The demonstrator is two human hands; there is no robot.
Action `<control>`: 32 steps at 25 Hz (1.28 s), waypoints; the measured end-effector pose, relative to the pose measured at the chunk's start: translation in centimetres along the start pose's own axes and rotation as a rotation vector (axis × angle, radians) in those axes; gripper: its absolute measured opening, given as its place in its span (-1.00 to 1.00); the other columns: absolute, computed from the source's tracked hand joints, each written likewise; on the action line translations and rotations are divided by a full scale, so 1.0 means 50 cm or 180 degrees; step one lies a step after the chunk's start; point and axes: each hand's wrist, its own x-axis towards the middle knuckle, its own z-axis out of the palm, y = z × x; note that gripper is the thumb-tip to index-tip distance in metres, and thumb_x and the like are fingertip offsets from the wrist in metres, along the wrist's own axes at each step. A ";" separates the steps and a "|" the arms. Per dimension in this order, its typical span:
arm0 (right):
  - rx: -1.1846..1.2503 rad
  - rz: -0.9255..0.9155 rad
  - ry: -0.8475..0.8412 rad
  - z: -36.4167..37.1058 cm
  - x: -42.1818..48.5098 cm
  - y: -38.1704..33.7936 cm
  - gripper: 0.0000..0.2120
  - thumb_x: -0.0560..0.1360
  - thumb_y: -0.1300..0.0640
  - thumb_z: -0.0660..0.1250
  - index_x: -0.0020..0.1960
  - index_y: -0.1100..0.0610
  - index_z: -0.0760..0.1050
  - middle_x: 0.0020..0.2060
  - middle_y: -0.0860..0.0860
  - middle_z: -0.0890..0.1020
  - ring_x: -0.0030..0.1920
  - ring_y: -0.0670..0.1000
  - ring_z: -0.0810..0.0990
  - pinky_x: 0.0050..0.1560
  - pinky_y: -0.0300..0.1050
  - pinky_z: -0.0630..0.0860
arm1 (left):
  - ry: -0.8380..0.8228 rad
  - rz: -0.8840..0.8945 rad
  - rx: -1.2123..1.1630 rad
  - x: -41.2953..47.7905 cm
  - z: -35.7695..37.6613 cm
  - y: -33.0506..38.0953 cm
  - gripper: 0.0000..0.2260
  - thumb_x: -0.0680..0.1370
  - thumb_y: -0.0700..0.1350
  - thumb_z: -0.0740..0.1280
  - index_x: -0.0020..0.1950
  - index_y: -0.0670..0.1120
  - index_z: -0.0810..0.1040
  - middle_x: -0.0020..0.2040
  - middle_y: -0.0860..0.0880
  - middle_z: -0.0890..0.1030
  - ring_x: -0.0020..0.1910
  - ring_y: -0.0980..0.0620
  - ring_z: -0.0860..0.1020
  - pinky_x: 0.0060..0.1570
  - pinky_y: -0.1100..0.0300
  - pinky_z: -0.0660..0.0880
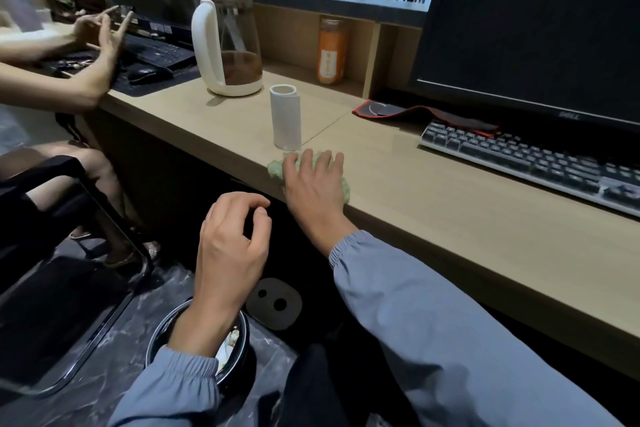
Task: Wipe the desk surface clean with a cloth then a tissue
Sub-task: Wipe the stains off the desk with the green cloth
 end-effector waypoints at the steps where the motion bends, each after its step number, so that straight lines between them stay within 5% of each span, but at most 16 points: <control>1: -0.0022 -0.0013 0.0054 0.013 -0.007 0.006 -0.60 0.64 0.09 0.12 0.43 0.23 0.31 0.30 0.37 0.48 0.30 0.49 0.44 0.32 0.37 0.32 | -0.0013 0.0002 -0.0030 -0.004 0.003 0.004 -0.84 0.62 -0.15 0.27 0.06 -0.11 0.64 0.02 0.02 0.61 0.08 -0.02 0.58 0.19 -0.10 0.51; 6: -0.0281 -0.0275 0.0318 0.030 -0.058 0.054 -0.57 0.60 0.19 -0.02 0.42 0.22 0.34 0.32 0.38 0.49 0.28 0.53 0.47 0.22 0.32 0.48 | -0.0151 0.0006 -0.0156 -0.024 0.031 0.039 -0.85 0.62 -0.13 0.26 0.06 -0.08 0.63 0.03 0.05 0.60 0.09 -0.01 0.58 0.18 -0.14 0.52; 15: -0.0347 -0.0163 0.0426 0.025 -0.281 0.275 -0.48 0.60 0.18 -0.17 0.54 0.20 0.11 0.50 0.35 0.27 0.47 0.48 0.25 0.39 0.29 0.34 | -0.0597 0.0442 -0.0457 -0.074 0.128 0.167 -0.83 0.63 -0.10 0.25 0.09 -0.09 0.62 0.04 0.02 0.61 0.08 -0.03 0.57 0.17 -0.16 0.51; 20: -0.0524 -0.0081 0.0321 0.034 -0.460 0.451 -0.51 0.65 0.22 0.03 0.56 0.13 0.06 0.57 0.25 0.20 0.55 0.37 0.17 0.51 0.19 0.23 | -0.0902 0.0938 -0.0474 -0.112 0.199 0.275 -0.83 0.61 -0.12 0.26 0.11 -0.11 0.61 0.04 -0.02 0.61 0.13 -0.06 0.52 0.24 0.03 0.44; 23: -0.0565 0.0104 0.0399 0.025 -0.576 0.557 -0.51 0.61 0.26 0.10 0.52 0.10 0.13 0.52 0.20 0.32 0.51 0.33 0.30 0.45 0.15 0.35 | -0.1078 0.1222 -0.0575 -0.141 0.240 0.355 -0.86 0.62 -0.16 0.30 0.12 -0.13 0.62 0.04 -0.03 0.60 0.15 -0.06 0.49 0.21 0.12 0.40; 27: -0.0632 0.0392 0.0374 0.006 -0.727 0.690 -0.47 0.55 0.31 0.34 0.49 0.15 0.34 0.46 0.20 0.43 0.44 0.30 0.43 0.34 0.15 0.49 | -0.1336 0.1646 -0.0765 -0.186 0.295 0.463 -0.84 0.62 -0.14 0.29 0.13 -0.14 0.60 0.05 -0.05 0.59 0.14 -0.08 0.50 0.18 0.02 0.46; 32: -0.0699 0.0876 -0.0098 -0.015 -0.859 0.799 -0.45 0.61 0.22 0.32 0.55 0.08 0.23 0.53 0.13 0.34 0.51 0.22 0.34 0.41 0.05 0.42 | -0.1642 0.1878 -0.0763 -0.235 0.346 0.560 -0.86 0.63 -0.14 0.33 0.15 -0.12 0.59 0.09 -0.05 0.58 0.13 -0.08 0.50 0.18 -0.03 0.47</control>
